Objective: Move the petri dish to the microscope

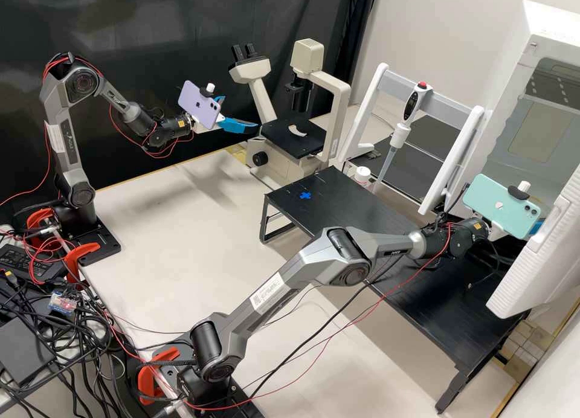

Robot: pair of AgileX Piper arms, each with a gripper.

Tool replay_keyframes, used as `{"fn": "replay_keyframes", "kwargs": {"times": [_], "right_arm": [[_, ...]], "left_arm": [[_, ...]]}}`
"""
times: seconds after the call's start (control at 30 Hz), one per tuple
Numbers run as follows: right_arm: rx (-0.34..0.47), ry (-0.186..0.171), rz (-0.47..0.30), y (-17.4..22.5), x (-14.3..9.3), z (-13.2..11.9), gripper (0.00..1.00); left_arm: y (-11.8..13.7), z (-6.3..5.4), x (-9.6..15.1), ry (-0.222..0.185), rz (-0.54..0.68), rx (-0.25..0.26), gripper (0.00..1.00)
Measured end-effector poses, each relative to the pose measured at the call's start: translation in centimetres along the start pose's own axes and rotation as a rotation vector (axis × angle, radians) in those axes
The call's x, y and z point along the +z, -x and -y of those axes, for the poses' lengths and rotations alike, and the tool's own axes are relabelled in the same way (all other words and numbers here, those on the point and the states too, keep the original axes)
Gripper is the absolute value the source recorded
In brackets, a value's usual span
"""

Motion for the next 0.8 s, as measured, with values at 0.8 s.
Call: {"fn": "replay_keyframes", "kwargs": {"times": [0.8], "right_arm": [[-0.005,-0.018,-0.037,4.7,1.6,-2.3,0.0]], "left_arm": [[0.0,0.0,0.0,0.0,0.0,0.0,1.0]]}}
